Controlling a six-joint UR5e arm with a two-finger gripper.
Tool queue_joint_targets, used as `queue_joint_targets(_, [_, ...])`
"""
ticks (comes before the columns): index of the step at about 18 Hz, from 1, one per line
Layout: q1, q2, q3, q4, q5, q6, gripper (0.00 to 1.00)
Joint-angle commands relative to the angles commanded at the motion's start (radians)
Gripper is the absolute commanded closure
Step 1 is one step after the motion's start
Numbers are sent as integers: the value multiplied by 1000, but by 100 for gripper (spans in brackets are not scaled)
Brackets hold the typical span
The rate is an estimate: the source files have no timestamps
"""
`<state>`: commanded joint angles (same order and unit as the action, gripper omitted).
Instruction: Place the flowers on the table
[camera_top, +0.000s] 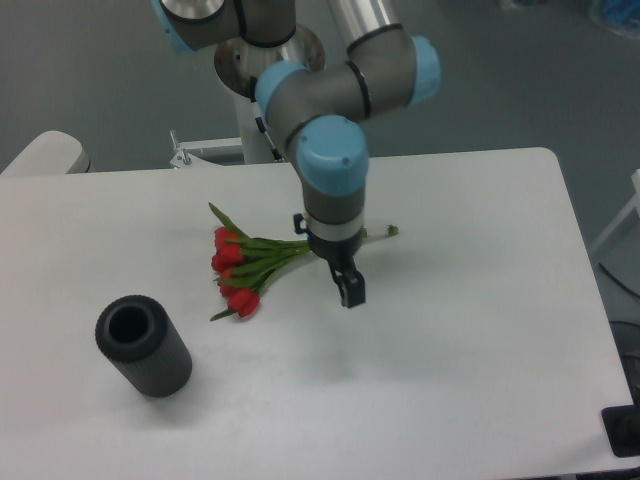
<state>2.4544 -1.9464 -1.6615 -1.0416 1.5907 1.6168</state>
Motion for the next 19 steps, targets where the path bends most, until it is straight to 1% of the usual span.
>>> queue_joint_targets(2, [3,-32,41,-2,0,-5,0])
queue_joint_targets(7, [15,-133,144,-2,-2,-27,0])
queue_joint_targets(11, [29,-183,193,-3,-5,-40,0])
queue_joint_targets(13, [29,-190,204,-9,-9,-40,0])
queue_joint_targets(19, [29,-192,197,-8,-9,-41,0])
